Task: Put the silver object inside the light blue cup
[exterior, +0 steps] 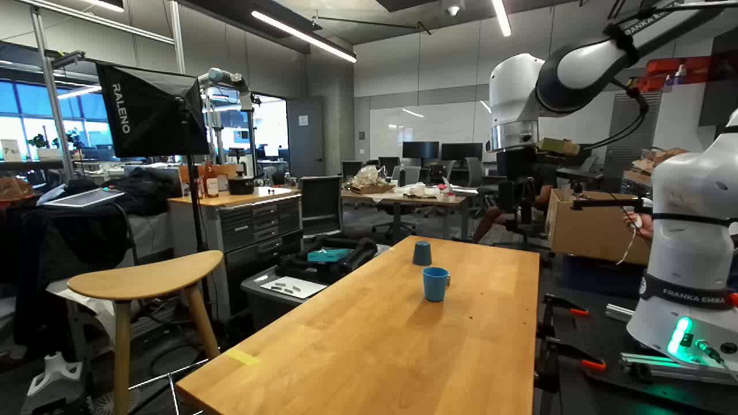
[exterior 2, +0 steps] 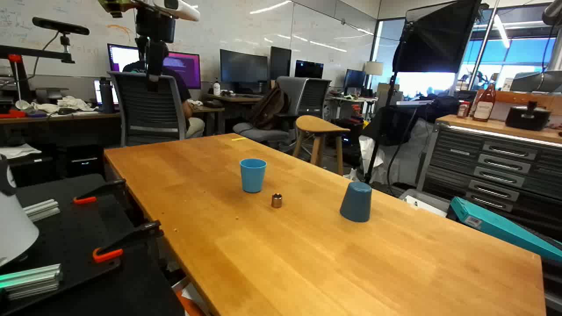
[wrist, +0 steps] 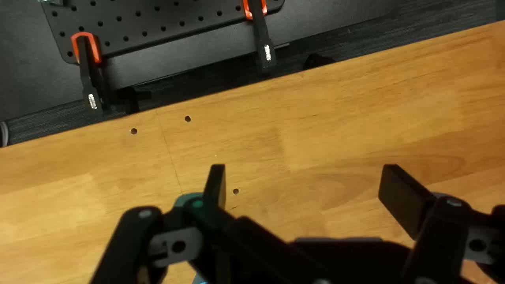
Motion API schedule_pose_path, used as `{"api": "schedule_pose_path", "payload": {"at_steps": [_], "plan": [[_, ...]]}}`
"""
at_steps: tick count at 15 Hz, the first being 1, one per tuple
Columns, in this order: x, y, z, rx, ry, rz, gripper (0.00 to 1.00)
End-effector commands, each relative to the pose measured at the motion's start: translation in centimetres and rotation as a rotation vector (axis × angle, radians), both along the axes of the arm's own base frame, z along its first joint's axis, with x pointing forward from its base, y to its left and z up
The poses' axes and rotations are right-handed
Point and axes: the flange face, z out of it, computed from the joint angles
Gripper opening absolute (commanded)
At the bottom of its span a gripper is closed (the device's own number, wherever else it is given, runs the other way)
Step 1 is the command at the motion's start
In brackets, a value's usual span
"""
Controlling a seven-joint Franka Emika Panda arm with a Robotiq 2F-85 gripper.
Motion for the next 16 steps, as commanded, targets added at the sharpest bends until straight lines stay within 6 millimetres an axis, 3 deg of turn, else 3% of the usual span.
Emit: {"api": "schedule_pose_path", "payload": {"at_steps": [1,5,7,9,12,13,14,16], "plan": [[0.0,0.0,0.1,0.000,-0.001,0.000,1.00],[0.8,-0.4,0.3,-0.017,-0.035,-0.015,1.00],[3.9,-3.5,1.4,-0.044,-0.097,-0.077,1.00],[6.9,-8.1,2.9,-0.066,-0.187,-0.176,1.00],[11.2,-14.6,3.2,-0.110,-0.248,-0.324,1.00],[7.7,-11.9,3.2,-0.082,-0.239,-0.245,1.00],[8.4,-13.3,3.1,-0.084,-0.234,-0.265,1.00],[8.4,-13.2,2.5,-0.081,-0.220,-0.259,1.00]]}}
